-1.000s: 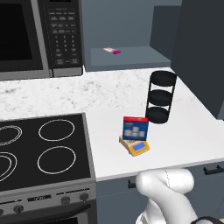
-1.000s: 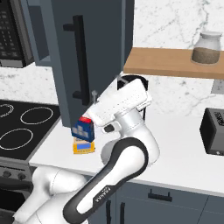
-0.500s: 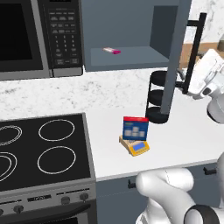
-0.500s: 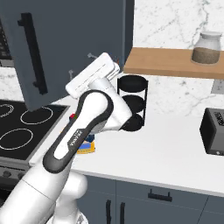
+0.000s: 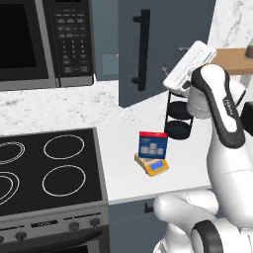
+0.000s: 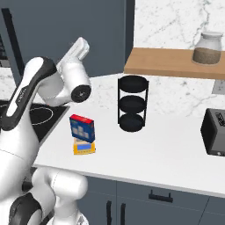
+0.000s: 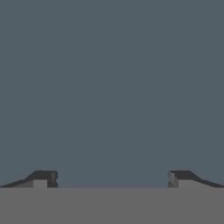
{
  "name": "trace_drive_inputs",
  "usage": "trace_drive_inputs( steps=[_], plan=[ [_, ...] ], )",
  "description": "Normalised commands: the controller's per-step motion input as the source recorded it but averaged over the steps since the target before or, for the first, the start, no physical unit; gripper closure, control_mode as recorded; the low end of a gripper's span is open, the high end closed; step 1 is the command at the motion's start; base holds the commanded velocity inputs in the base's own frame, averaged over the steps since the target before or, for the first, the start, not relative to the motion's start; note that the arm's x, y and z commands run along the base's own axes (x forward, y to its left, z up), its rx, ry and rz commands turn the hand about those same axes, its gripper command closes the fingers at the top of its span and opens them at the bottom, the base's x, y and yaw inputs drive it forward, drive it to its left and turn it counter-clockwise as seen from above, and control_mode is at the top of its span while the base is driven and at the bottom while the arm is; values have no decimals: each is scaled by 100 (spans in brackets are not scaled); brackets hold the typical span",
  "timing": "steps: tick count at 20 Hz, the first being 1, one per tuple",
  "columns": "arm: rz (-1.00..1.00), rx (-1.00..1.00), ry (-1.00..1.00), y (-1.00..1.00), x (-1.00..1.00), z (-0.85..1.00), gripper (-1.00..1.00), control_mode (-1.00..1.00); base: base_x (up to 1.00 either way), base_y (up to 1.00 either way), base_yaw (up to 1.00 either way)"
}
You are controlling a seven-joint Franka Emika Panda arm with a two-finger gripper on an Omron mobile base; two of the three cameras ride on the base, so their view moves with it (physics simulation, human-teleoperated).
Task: Pick the boxed food and place it on the digital scale for weighing, and close the cabinet.
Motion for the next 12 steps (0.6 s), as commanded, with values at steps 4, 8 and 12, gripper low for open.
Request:
trace_drive_inputs(
  steps=[4, 8, 12],
  plan=[
    [-36, -15, 25, 37, 98, -3, -100, -100, 0, 0, 0],
    [-7, -7, 19, 8, 96, -13, -100, -100, 0, 0, 0],
    [1, 0, 11, -15, 61, -6, -100, -100, 0, 0, 0]
  ],
)
